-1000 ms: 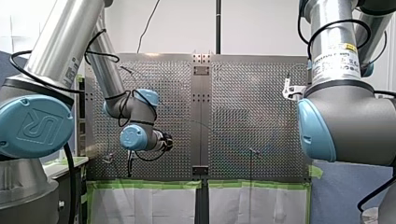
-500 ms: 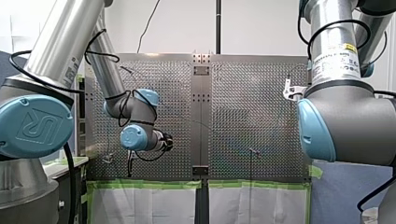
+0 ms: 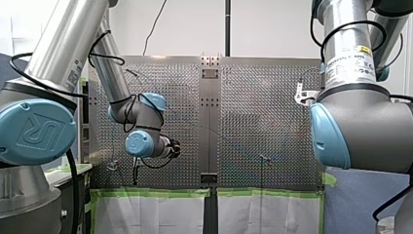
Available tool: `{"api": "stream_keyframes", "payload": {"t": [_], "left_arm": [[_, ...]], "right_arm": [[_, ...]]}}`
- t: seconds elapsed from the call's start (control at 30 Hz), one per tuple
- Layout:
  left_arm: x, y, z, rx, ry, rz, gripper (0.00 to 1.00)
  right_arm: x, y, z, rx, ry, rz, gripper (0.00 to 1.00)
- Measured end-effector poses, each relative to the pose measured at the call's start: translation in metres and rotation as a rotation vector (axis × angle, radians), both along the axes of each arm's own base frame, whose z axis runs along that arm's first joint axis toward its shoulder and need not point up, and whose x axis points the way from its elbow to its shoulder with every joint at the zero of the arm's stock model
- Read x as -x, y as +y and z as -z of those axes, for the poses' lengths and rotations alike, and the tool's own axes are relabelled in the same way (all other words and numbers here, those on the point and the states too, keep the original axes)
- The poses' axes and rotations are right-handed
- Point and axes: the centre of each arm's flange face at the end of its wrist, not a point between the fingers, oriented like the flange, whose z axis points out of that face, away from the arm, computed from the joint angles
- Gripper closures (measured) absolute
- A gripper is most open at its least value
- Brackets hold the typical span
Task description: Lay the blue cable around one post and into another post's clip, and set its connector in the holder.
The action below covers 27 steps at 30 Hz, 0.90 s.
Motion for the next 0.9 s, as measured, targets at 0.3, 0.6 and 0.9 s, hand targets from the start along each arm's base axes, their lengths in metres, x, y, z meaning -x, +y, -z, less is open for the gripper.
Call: {"api": "stream_keyframes", "payload": {"t": [0.3,0.6,0.9], "left_arm": [[0.0000,0.0000,0.0000,0.000,0.000,0.000,0.00],[0.0000,0.0000,-0.0001,0.000,0.000,0.000,0.00],[-0.0003,0.0003,0.0000,0.000,0.000,-0.001,0.00]], "right_arm": [[-0.0007,-0.0003,0.0008,0.001,-0.001,-0.001,0.00],[-0.0006,-0.0008,0.0008,0.004,0.000,-0.001,0.00],[-0.0009,-0.0014,0.0001,0.012,0.001,-0.003,0.00]]}}
